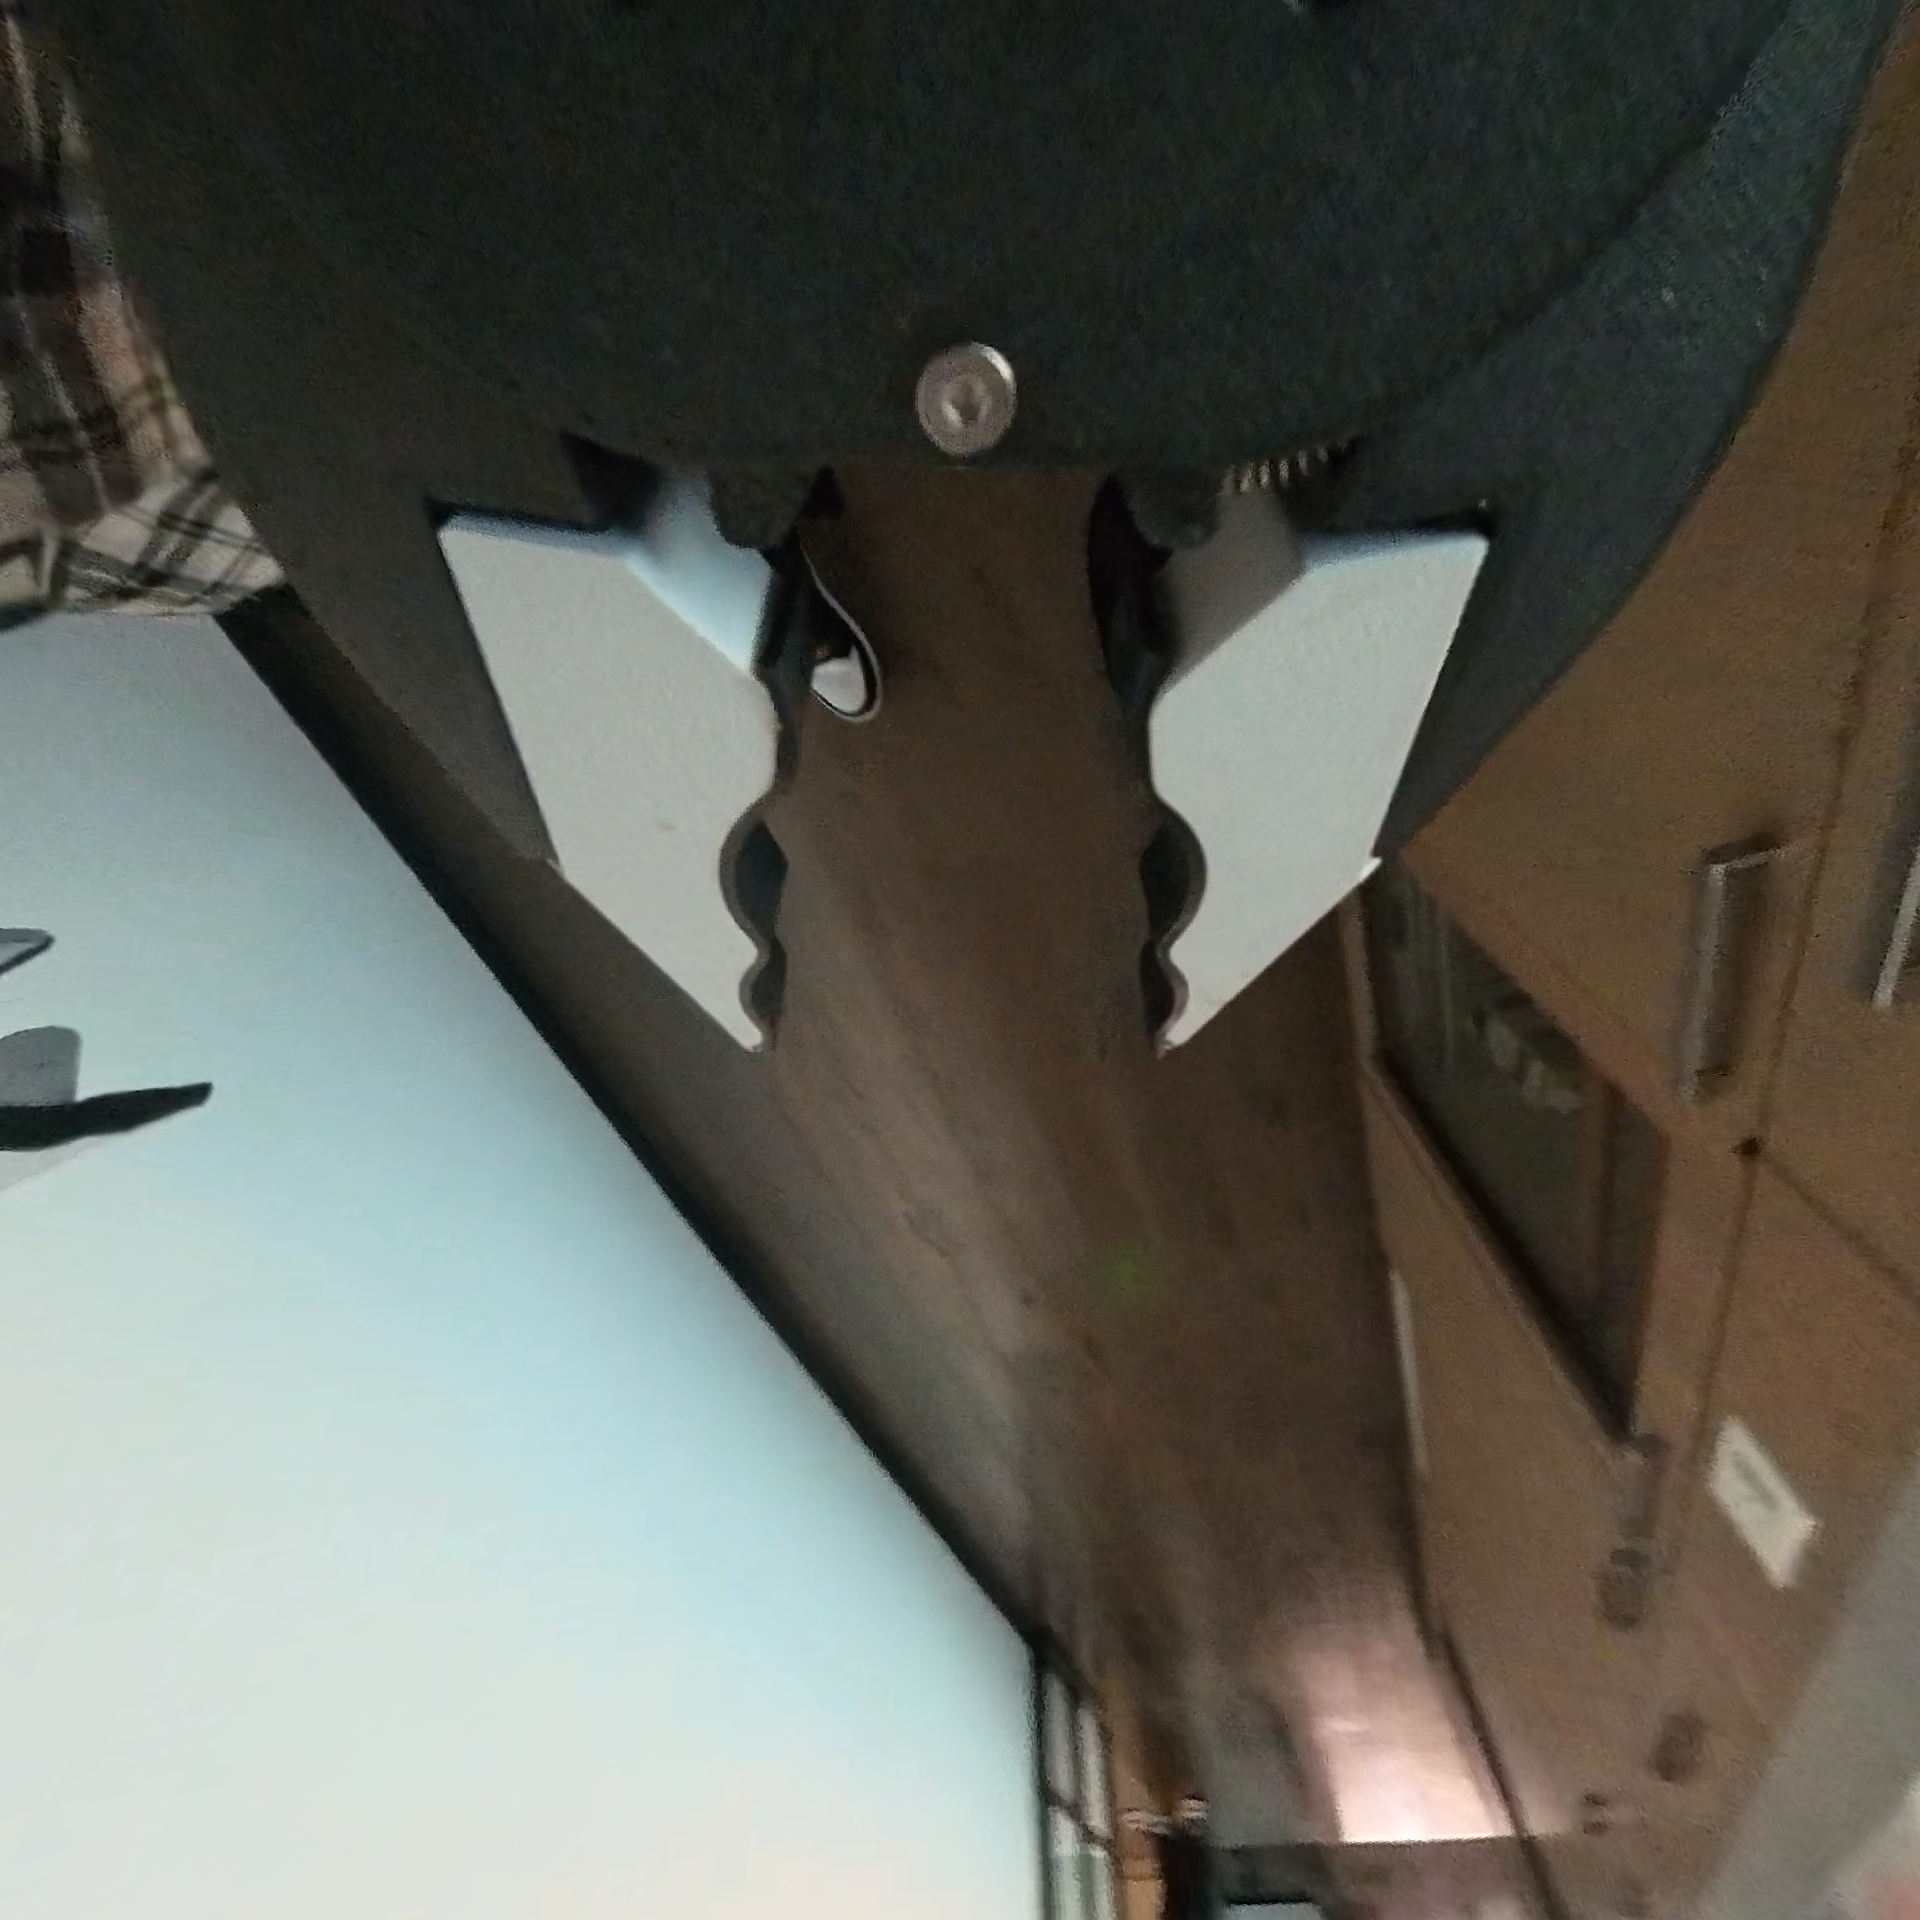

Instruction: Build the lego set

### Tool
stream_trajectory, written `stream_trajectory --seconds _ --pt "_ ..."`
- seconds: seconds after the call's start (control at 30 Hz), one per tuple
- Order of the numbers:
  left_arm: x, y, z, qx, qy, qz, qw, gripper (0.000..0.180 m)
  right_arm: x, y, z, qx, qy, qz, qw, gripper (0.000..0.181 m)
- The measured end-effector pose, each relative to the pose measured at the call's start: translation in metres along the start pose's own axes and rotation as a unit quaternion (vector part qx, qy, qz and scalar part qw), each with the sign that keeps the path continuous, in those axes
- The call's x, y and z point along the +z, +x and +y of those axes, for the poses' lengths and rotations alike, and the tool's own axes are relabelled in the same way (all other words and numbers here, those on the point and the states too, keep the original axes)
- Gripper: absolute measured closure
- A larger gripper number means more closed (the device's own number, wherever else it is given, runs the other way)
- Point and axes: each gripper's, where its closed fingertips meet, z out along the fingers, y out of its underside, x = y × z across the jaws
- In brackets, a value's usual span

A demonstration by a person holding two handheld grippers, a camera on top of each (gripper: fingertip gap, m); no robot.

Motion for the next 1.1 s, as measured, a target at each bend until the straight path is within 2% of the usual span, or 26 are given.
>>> stream_trajectory --seconds 0.1,0.17,0.23,0.27,0.37,0.53,0.63,0.73,0.8,0.9,0.97,1.1 --pt "0.035 -0.054 -0.026 -0.037 -0.01 -0.04 0.998 0.109 0.052 0.074 -0.051 -0.025 -0.009 -0.048 0.998 0.119" --pt "0.054 -0.09 -0.049 -0.025 -0.013 -0.067 0.997 0.119 0.084 0.114 -0.094 -0.063 -0.003 -0.082 0.995 0.116" --pt "0.07 -0.125 -0.072 -0.027 -0.014 -0.087 0.996 0.125 0.121 0.156 -0.131 -0.087 -0.024 -0.097 0.991 0.1" --pt "0.077 -0.143 -0.084 -0.027 -0.008 -0.098 0.995 0.126 0.139 0.172 -0.151 -0.095 -0.024 -0.11 0.989 0.101" --pt "0.097 -0.205 -0.109 -0.022 -0.008 -0.14 0.99 0.123 0.199 0.212 -0.206 -0.13 -0.008 -0.137 0.982 0.095" --pt "0.134 -0.312 -0.153 -0.044 0.03 -0.17 0.984 0.114 0.319 0.245 -0.289 -0.164 0.031 -0.176 0.97 0.083" --pt "0.158 -0.385 -0.173 -0.055 0.055 -0.179 0.981 0.107 0.399 0.257 -0.337 -0.18 0.045 -0.202 0.962 0.085" --pt "0.185 -0.461 -0.183 -0.066 0.066 -0.19 0.977 0.107 0.479 0.272 -0.384 -0.198 0.055 -0.22 0.954 0.086" --pt "0.21 -0.502 -0.185 -0.102 0.058 -0.172 0.978 0.105 0.533 0.286 -0.41 -0.194 0.046 -0.229 0.953 0.085" --pt "0.244 -0.555 -0.179 -0.097 0.021 -0.167 0.981 0.104 0.608 0.306 -0.445 -0.188 0.041 -0.254 0.948 0.089" --pt "0.261 -0.581 -0.175 -0.116 0.008 -0.165 0.979 0.1 0.654 0.321 -0.456 -0.191 0.022 -0.263 0.946 0.09" --pt "0.282 -0.62 -0.166 -0.139 0.0 -0.172 0.975 0.102 0.728 0.337 -0.454 -0.185 -0.03 -0.318 0.929 0.095"
